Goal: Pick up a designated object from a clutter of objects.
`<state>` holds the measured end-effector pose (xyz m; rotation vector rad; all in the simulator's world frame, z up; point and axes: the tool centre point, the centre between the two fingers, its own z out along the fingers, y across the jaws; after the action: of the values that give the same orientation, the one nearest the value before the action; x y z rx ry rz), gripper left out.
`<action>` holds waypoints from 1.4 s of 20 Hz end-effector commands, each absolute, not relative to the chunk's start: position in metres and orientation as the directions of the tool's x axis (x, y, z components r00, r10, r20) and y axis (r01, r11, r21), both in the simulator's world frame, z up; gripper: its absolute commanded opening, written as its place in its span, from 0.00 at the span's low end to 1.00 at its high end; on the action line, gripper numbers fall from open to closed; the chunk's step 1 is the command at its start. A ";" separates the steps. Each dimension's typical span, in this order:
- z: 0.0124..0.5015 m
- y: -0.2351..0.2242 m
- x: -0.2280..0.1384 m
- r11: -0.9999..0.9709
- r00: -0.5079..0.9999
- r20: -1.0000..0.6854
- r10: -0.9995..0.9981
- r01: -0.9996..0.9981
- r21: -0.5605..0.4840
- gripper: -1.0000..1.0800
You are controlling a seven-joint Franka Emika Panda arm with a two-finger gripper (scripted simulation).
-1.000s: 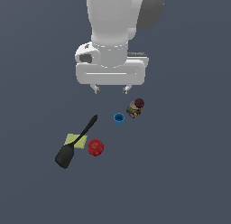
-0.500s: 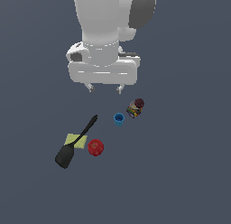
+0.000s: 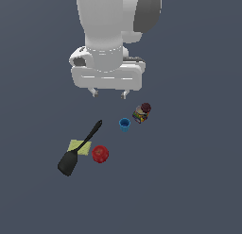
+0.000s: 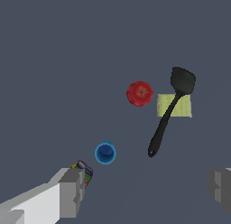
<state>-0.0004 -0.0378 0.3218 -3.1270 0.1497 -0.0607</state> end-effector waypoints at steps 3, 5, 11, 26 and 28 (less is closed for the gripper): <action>0.305 -0.034 0.000 -0.993 0.992 0.035 -0.119 -0.118 -0.012 0.96; 0.294 -0.031 -0.001 -0.991 0.990 0.033 -0.135 -0.135 -0.012 0.96; 0.248 -0.020 -0.005 -0.980 0.979 0.025 -0.201 -0.201 -0.010 0.96; 0.118 0.013 -0.049 -0.917 0.917 0.005 -0.400 -0.400 -0.002 0.96; 0.109 0.016 -0.054 -0.910 0.910 0.003 -0.415 -0.415 -0.002 0.96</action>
<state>-0.0498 0.0138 0.1159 -3.0738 0.6443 -0.0053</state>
